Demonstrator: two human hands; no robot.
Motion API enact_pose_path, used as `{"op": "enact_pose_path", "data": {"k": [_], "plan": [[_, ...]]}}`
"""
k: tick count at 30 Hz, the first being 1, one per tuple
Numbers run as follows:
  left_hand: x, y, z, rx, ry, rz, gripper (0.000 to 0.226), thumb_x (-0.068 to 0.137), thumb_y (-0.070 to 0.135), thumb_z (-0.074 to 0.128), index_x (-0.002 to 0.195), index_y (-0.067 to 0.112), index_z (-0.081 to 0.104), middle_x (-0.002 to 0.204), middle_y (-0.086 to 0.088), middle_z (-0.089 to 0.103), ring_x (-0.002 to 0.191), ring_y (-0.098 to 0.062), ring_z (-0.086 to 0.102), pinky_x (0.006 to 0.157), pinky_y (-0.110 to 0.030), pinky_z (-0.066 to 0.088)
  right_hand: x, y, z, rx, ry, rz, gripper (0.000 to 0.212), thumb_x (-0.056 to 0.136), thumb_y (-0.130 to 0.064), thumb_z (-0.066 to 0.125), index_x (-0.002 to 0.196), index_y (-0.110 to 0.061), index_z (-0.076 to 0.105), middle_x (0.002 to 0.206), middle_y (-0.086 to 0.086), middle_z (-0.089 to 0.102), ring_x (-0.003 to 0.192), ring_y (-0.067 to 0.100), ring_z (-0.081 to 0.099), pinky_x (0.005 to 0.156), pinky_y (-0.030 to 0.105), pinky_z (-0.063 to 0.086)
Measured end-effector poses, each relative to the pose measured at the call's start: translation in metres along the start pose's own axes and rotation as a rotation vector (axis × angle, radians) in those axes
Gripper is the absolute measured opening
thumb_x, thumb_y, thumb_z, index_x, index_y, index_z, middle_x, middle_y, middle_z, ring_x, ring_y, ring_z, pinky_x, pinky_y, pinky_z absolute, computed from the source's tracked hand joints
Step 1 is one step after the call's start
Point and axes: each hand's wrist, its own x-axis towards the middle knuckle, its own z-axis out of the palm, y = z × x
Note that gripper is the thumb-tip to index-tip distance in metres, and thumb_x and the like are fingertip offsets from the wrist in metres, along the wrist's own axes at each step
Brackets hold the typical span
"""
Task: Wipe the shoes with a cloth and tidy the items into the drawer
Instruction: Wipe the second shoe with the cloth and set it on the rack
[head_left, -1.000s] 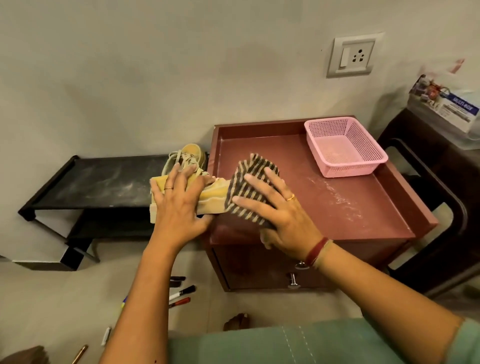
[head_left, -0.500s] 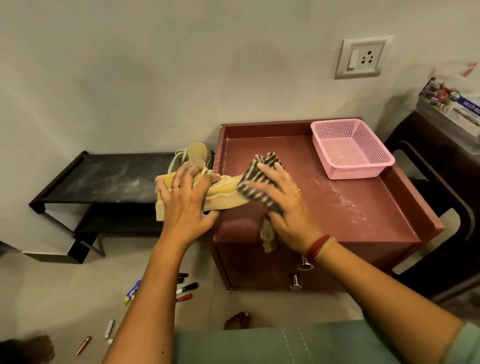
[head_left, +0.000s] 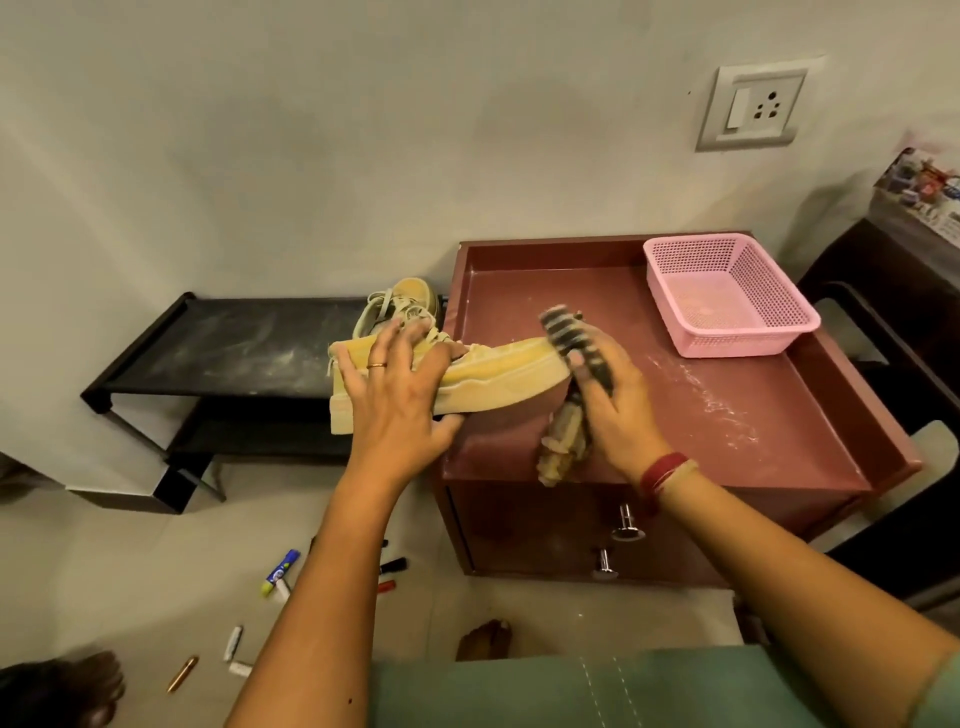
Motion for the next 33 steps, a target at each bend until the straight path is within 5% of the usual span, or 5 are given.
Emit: {"op": "enact_pose_path", "data": {"k": [3,9,15,21,33], "plan": [[0.0,-0.003,0.0,-0.045,0.017,-0.028,0.056,0.067,0.039,0.066,0.12,0.037,0.046,0.141,-0.006,0.043,0.14,-0.032,0.028,0.105,-0.073,0.008,0.005,-0.006,-0.007,0.137,0.135,0.149,0.041,0.091,-0.037,0.045,0.124,-0.013,0.054,0.126,0.008,0.056,0.12,0.021,0.051,0.106,0.04,0.038],[-0.002,-0.004,-0.001,-0.091,0.033,-0.037,0.053,0.069,0.039,0.063,0.119,0.037,0.046,0.142,-0.005,0.042,0.141,-0.029,0.025,0.106,-0.072,0.006,-0.017,-0.024,-0.003,-0.397,-0.231,-0.46,0.058,0.075,-0.011,0.038,0.13,-0.026,0.047,0.147,-0.001,0.036,0.141,0.023,0.023,0.114,0.049,0.022],[-0.002,-0.002,0.002,-0.038,0.026,-0.011,0.056,0.067,0.037,0.067,0.12,0.036,0.047,0.141,-0.006,0.042,0.14,-0.031,0.026,0.105,-0.074,0.005,0.009,-0.01,-0.005,0.214,0.128,0.214,0.036,0.094,-0.029,0.047,0.12,-0.007,0.058,0.116,0.007,0.061,0.112,0.018,0.056,0.099,0.042,0.043],[-0.002,-0.003,-0.001,-0.081,0.022,-0.031,0.051,0.07,0.045,0.057,0.118,0.036,0.047,0.14,-0.005,0.043,0.141,-0.029,0.026,0.106,-0.073,0.003,-0.024,-0.035,0.002,-0.367,-0.236,-0.443,0.052,0.082,-0.017,0.039,0.133,-0.024,0.046,0.145,0.003,0.039,0.14,0.023,0.025,0.114,0.047,0.018],[-0.001,0.003,-0.002,-0.086,-0.017,-0.042,0.061,0.064,0.024,0.075,0.116,0.036,0.047,0.142,-0.006,0.042,0.142,-0.03,0.022,0.106,-0.073,0.001,-0.009,-0.008,0.006,-0.018,-0.023,-0.107,0.04,0.091,-0.03,0.042,0.13,-0.026,0.048,0.139,0.001,0.043,0.132,0.013,0.036,0.113,0.039,0.028]]}}
